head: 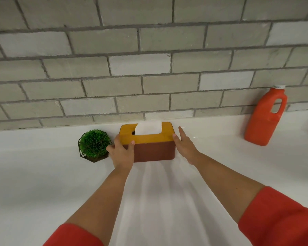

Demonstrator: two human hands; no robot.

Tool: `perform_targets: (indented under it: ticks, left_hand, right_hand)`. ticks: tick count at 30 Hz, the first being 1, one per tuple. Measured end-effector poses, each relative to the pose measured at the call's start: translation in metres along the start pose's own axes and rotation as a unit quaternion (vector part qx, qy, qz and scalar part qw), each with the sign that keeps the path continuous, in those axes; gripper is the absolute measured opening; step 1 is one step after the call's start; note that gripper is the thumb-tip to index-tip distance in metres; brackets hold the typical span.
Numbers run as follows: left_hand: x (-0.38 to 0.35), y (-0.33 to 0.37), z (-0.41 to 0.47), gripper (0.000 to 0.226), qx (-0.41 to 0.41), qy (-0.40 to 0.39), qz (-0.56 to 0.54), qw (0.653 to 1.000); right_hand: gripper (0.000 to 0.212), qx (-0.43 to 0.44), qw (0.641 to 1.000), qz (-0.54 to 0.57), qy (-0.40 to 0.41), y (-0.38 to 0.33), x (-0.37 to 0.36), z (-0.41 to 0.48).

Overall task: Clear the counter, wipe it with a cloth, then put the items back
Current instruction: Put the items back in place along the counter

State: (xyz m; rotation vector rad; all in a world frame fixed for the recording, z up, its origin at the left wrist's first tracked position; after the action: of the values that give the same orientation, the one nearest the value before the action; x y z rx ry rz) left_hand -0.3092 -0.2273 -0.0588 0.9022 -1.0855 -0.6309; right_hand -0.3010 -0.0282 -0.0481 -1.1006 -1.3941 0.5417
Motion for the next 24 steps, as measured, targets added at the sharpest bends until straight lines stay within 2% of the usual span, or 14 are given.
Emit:
perform_targets:
  ticks: [4, 7, 11, 14, 19, 24]
  left_hand:
    - [-0.005, 0.015, -0.016, 0.054, -0.055, 0.095, 0.028, 0.994]
    - [-0.017, 0.039, -0.035, 0.045, -0.139, 0.112, 0.017, 0.984]
    - [-0.044, 0.076, -0.067, 0.029, -0.217, 0.002, -0.047, 0.975]
    - [-0.069, 0.102, -0.097, 0.021, -0.240, -0.070, -0.063, 0.966]
    - [-0.116, 0.147, -0.154, 0.006, -0.241, -0.133, -0.092, 0.957]
    - [-0.170, 0.192, -0.223, 0.013, -0.265, -0.179, -0.099, 0.942]
  right_hand:
    - [0.056, -0.029, 0.999, 0.025, 0.030, 0.012, 0.027, -0.009]
    - [0.046, -0.037, 0.998, 0.029, 0.034, 0.022, 0.050, -0.020]
    - [0.015, -0.043, 0.999, 0.030, 0.015, 0.030, 0.085, -0.043]
    - [0.014, -0.032, 0.999, 0.000, 0.014, 0.039, 0.116, -0.058]
    - [0.014, -0.024, 0.998, -0.029, 0.043, 0.071, 0.179, -0.082]
    - [0.018, -0.050, 0.995, -0.044, 0.077, 0.125, 0.255, -0.111]
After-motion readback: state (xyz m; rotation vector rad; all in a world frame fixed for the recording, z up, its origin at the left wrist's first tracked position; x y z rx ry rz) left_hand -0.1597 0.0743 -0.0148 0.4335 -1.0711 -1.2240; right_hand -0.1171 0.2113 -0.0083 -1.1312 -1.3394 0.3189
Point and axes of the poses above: each hand's wrist, its own z-axis towards the middle knuckle, its own x-axis out of the back of the hand, y = z × x, the point moved 1 cm from there along z, towards the middle knuckle, and after that the axes turned 5 degrees about -x, right-handed, at the moved point
